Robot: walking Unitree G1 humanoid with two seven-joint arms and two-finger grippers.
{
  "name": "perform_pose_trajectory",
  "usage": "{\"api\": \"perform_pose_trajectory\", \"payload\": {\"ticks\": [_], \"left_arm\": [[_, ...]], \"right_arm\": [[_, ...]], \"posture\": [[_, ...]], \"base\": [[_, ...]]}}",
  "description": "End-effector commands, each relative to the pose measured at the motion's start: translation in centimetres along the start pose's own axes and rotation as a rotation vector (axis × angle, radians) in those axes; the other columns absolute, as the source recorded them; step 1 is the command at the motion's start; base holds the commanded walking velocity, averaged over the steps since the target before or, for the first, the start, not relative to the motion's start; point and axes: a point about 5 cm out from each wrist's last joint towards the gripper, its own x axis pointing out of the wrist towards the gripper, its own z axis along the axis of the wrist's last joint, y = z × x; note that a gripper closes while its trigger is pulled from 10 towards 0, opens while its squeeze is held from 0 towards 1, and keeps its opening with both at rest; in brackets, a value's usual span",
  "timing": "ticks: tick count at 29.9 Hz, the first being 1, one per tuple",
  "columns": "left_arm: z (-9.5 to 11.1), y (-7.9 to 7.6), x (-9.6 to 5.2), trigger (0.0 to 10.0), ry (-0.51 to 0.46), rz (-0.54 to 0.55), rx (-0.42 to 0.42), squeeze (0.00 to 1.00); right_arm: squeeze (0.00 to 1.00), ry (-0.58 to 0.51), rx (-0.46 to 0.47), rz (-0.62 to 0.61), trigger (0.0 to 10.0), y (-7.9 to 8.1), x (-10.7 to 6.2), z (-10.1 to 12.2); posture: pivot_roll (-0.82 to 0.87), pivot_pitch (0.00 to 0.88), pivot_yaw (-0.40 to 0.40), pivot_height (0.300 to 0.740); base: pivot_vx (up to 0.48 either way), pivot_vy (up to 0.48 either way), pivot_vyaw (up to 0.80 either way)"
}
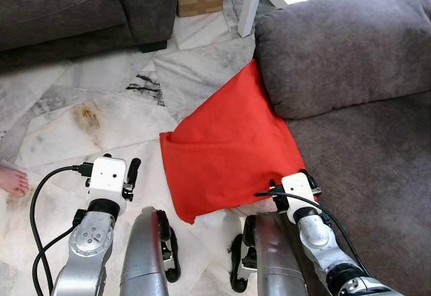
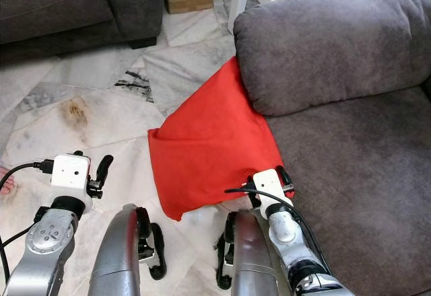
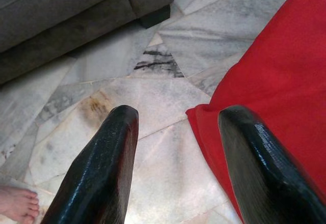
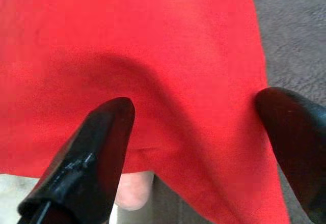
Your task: Move the pillow to the sofa from floor
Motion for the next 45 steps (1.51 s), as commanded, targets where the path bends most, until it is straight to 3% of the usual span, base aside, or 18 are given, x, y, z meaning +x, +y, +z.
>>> {"api": "perform_pose_trajectory", "payload": {"ticks": [1,9,10,15,31,32,33,34,45], "left_arm": [[-0.4,0.0,-0.6,10.0,0.026,0.003,0.035,0.00],[-0.4,0.1,-0.6,10.0,0.033,0.010,0.082,0.00],[-0.3,0.1,-0.6,10.0,0.030,0.006,0.093,0.00],[-0.1,0.1,-0.6,10.0,0.028,0.004,0.117,0.00],[0.5,0.4,-0.6,10.0,0.017,0.030,0.176,0.00],[0.6,0.4,-0.6,10.0,0.015,0.029,0.184,0.00],[0.7,0.4,-0.6,10.0,0.013,0.028,0.189,0.00],[0.8,0.4,-0.6,10.0,0.012,0.027,0.193,0.00],[1.1,0.3,-0.6,10.0,0.001,0.021,0.243,0.00]], "right_arm": [[0.00,0.067,-0.017,0.000,0.0,0.2,-0.8,-1.7],[0.00,0.078,-0.041,-0.016,0.0,0.1,-1.0,-1.9],[0.00,0.081,-0.058,-0.008,10.0,0.3,-1.0,-2.0],[0.00,0.107,-0.092,0.000,10.0,0.6,-1.3,-2.5],[0.00,0.085,-0.069,-0.008,10.0,1.0,-0.6,-1.4],[0.00,0.082,-0.072,-0.012,4.6,1.0,-0.6,-1.3],[0.00,0.080,-0.074,-0.015,4.6,1.0,-0.5,-1.3],[0.00,0.078,-0.081,-0.022,0.0,1.0,-0.5,-1.2],[0.00,0.073,-0.124,-0.042,0.0,0.9,-0.5,-1.2]], "posture": [[0.07,0.496,-0.089,0.629],[0.07,0.507,-0.093,0.629],[0.07,0.509,-0.093,0.629],[0.08,0.517,-0.092,0.629],[0.09,0.531,-0.090,0.629],[0.09,0.533,-0.091,0.629],[0.09,0.533,-0.091,0.629],[0.09,0.535,-0.090,0.629],[0.09,0.544,-0.096,0.629]], "base": [[0.000,0.000,0.00],[0.000,0.000,0.00],[0.000,0.000,0.00],[0.000,0.000,0.00],[0.000,0.000,0.00],[0.000,0.000,0.00],[0.000,0.000,0.00],[0.000,0.000,0.00],[0.000,0.000,0.00]]}}
